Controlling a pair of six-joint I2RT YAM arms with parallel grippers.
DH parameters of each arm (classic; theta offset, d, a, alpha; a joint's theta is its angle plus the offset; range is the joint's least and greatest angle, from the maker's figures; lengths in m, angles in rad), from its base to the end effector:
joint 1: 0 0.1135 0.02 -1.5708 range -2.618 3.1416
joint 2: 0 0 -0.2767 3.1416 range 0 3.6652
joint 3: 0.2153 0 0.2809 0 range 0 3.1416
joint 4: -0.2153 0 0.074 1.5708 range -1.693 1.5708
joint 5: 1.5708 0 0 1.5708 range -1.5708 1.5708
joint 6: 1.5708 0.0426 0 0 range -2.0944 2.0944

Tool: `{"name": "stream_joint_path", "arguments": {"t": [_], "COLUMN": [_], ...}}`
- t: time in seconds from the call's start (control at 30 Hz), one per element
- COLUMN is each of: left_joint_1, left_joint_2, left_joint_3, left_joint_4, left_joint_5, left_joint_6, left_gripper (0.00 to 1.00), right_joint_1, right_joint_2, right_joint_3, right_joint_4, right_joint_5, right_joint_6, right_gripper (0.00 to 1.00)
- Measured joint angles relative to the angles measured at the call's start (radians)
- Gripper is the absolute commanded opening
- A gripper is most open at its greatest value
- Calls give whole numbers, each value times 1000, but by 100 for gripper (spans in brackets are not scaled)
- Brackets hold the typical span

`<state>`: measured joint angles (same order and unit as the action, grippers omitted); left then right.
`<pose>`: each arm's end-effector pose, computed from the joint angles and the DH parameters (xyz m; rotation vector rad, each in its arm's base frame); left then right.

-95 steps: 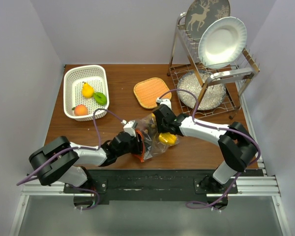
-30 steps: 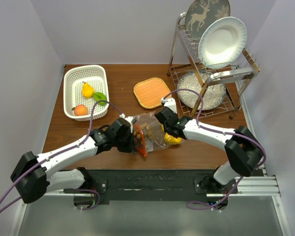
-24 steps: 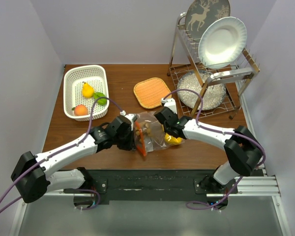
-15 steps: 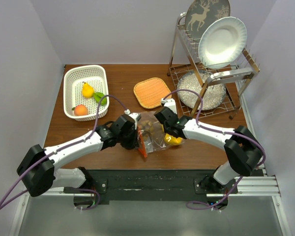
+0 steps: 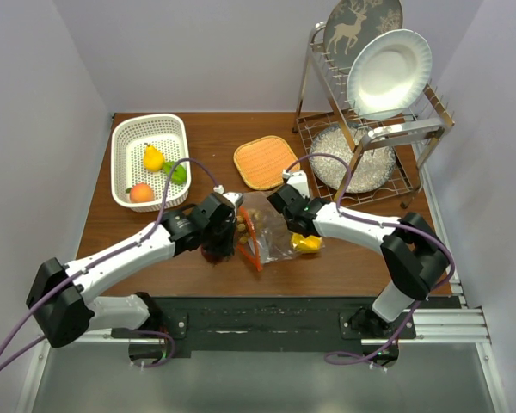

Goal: Open the zip-top bag and remove the fake food

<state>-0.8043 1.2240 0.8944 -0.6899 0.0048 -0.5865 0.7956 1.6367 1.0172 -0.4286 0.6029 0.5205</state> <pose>0.1844 -0.1918 0.2424 0.2930 2.6630 -0.4904 0.2629 0.2338 0.1846 -0.1295 2.3707 -0.1950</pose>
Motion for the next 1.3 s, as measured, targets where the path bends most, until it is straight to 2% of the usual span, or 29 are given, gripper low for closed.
{"name": "stream_joint_path", "arguments": {"t": [0.43, 0.83, 1.03, 1.13, 1.3], "left_joint_1": [21, 97, 315, 449, 585], "left_joint_2": [-157, -158, -102, -14, 169], "left_joint_3": [64, 163, 199, 253, 359], "left_joint_4": [-242, -251, -164, -84, 35], "left_joint_5": [-111, -264, -282, -270, -241], "left_joint_6": [-51, -66, -18, 21, 70], "left_gripper": [0, 0, 0, 0, 0], "right_joint_1": [-15, -18, -18, -18, -18], "right_joint_2": [3, 6, 6, 6, 6], "right_joint_3": [0, 0, 0, 0, 0], "right_joint_4": [-5, -4, -3, 0, 3], "right_joint_5": [-4, -23, -38, -47, -59], "right_joint_6": [3, 2, 2, 2, 2], "right_gripper": [0, 0, 0, 0, 0]}}
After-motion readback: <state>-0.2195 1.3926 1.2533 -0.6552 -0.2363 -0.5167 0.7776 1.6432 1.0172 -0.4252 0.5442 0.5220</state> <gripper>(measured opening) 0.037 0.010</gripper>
